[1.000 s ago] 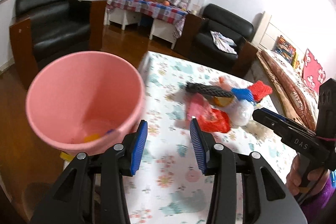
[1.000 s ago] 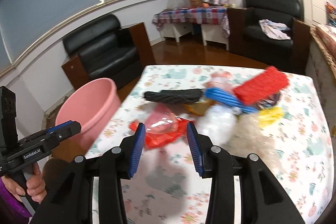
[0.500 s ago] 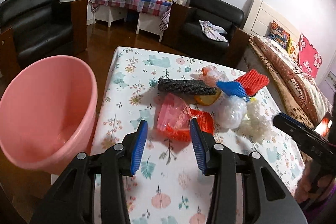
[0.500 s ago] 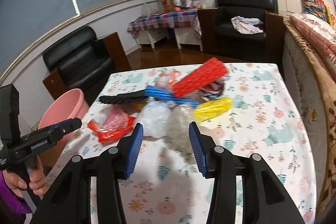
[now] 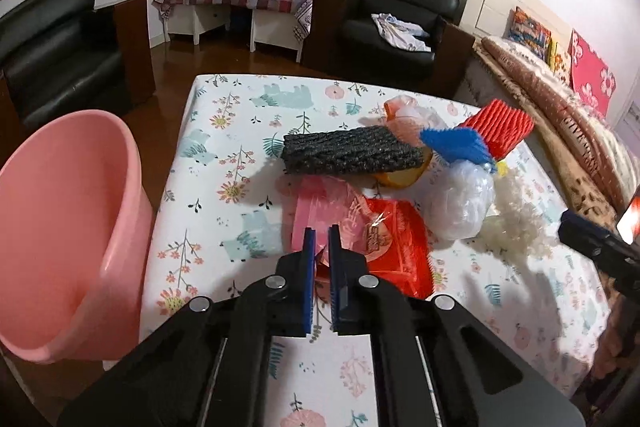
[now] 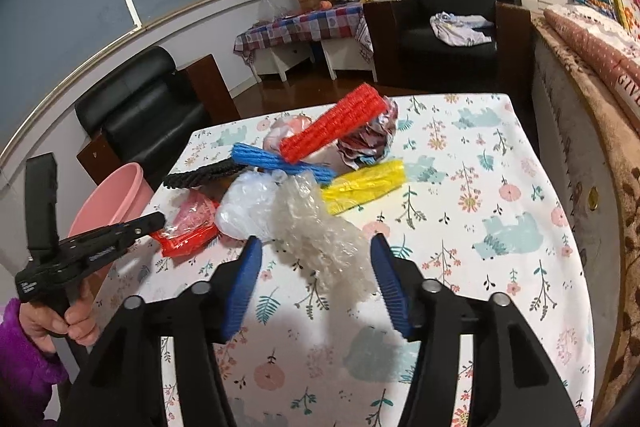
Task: Collect trash
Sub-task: 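Grasp the red snack bag with the left gripper while the right grasps clear bubble wrap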
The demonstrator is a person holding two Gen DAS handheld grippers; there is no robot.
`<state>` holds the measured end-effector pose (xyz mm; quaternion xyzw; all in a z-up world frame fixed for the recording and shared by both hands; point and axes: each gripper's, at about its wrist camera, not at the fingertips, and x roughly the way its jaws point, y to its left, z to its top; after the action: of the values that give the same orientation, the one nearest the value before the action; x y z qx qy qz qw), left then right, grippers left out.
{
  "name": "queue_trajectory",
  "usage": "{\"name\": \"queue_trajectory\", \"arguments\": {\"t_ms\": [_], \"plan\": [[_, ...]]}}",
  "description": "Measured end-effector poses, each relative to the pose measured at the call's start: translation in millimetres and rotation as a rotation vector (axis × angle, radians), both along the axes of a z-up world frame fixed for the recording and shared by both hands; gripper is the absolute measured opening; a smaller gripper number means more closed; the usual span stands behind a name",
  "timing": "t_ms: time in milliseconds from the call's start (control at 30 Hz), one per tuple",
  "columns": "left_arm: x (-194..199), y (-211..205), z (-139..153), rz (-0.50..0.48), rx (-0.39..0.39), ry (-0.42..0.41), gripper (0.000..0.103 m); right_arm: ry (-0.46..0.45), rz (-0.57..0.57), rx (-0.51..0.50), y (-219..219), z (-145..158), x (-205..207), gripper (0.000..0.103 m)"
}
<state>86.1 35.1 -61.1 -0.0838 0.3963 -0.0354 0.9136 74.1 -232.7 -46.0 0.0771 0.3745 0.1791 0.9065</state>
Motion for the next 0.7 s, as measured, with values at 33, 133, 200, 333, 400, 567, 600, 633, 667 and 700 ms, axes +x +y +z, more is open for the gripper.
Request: {"name": "queue_trajectory", "arguments": {"t_ms": [33, 133, 200, 333, 400, 567, 600, 633, 667, 700], "plan": [[-2.9, 1.5, 2.0, -0.004, -0.022, 0.0, 0.004, 0.007, 0.0, 0.002, 0.1, -1.7, 1.3, 0.057], [-11.9, 2.1, 8.2, -0.023, -0.056, 0.0, 0.003, 0.025, 0.0, 0.002, 0.2, -7.0, 5.8, 0.057], [-21.3, 1.3, 13.7, -0.034, -0.064, -0.007, 0.003, 0.04, -0.003, -0.008, 1.9, -10.4, 8.3, 0.057], [-37.8, 4.1, 23.8, -0.036, -0.088, -0.024, 0.003, 0.063, -0.017, -0.048, 5.3, -17.7, 11.9, 0.057], [-44.4, 5.9, 27.4, -0.037, -0.099, -0.031, 0.003, 0.072, -0.018, -0.059, 6.6, -20.7, 11.7, 0.057], [-54.6, 7.8, 33.5, -0.029, -0.115, -0.044, 0.003, 0.076, -0.011, -0.079, 9.0, -26.6, 12.7, 0.041], [-56.1, 8.0, 34.2, -0.028, -0.115, -0.046, 0.003, 0.08, -0.014, -0.08, 9.0, -28.5, 13.7, 0.036], [-59.0, 8.6, 34.7, -0.026, -0.116, -0.048, 0.003, 0.083, -0.017, -0.081, 8.6, -29.5, 13.9, 0.027], [-61.2, 8.4, 35.6, -0.025, -0.117, -0.049, 0.003, 0.087, -0.02, -0.079, 8.3, -30.7, 14.1, 0.023], [-62.9, 9.3, 36.0, -0.023, -0.118, -0.051, 0.003, 0.088, -0.02, -0.073, 7.6, -31.1, 13.5, 0.02]]}}
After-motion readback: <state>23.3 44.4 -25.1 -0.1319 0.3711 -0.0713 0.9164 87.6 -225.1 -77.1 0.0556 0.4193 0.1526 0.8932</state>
